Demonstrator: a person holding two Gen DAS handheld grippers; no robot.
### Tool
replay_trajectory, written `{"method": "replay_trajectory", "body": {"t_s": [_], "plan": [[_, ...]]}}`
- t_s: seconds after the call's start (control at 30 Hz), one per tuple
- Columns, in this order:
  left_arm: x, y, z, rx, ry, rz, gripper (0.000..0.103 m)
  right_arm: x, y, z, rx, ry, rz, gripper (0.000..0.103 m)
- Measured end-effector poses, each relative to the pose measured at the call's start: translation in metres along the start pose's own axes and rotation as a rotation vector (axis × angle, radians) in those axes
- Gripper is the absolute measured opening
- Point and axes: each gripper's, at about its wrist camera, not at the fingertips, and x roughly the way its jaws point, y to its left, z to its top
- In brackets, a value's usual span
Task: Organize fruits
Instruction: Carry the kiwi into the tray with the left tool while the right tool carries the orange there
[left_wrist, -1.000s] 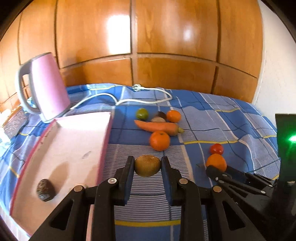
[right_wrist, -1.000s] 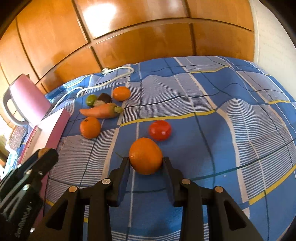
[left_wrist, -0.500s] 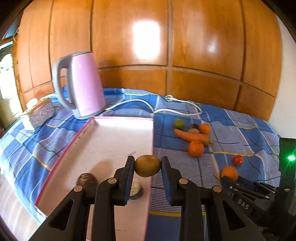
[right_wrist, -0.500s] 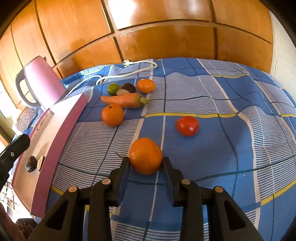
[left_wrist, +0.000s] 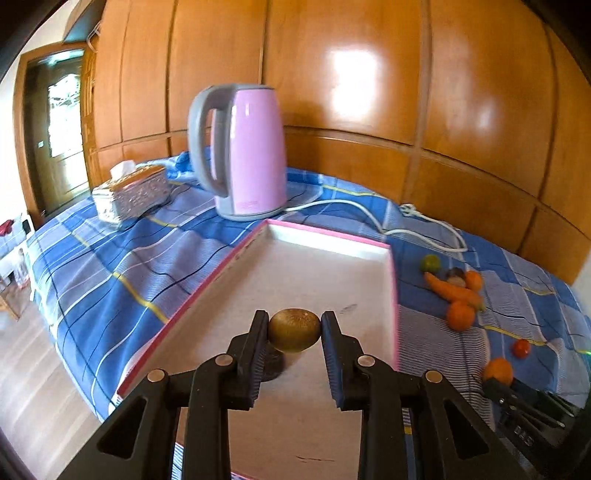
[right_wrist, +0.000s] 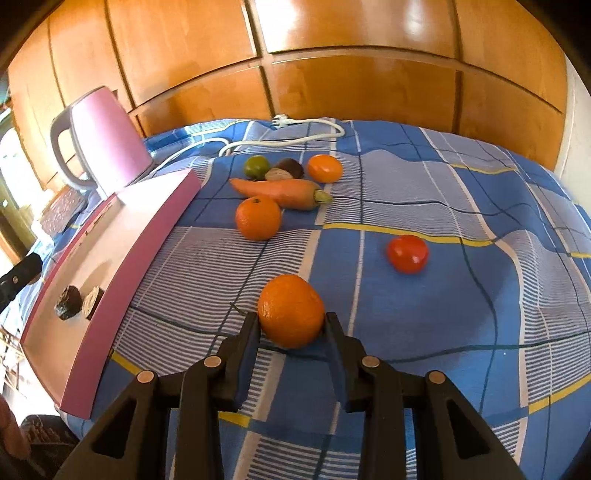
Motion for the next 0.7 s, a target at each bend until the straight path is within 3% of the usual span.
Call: {"method": "replay_trajectory", "body": {"t_s": [0.23, 0.7], "plan": [[0.008, 0.011, -0.003, -0.040, 0.016, 0.019, 0.029, 0.001, 0.020, -0.002, -0.055, 0.000, 0.036, 0.034], [0.015, 0.027, -0.004, -0.118, 0.028, 0.061, 0.029, -0.013, 0.079, 0.020, -0.101, -0.039, 0.207, 0.035]]}}
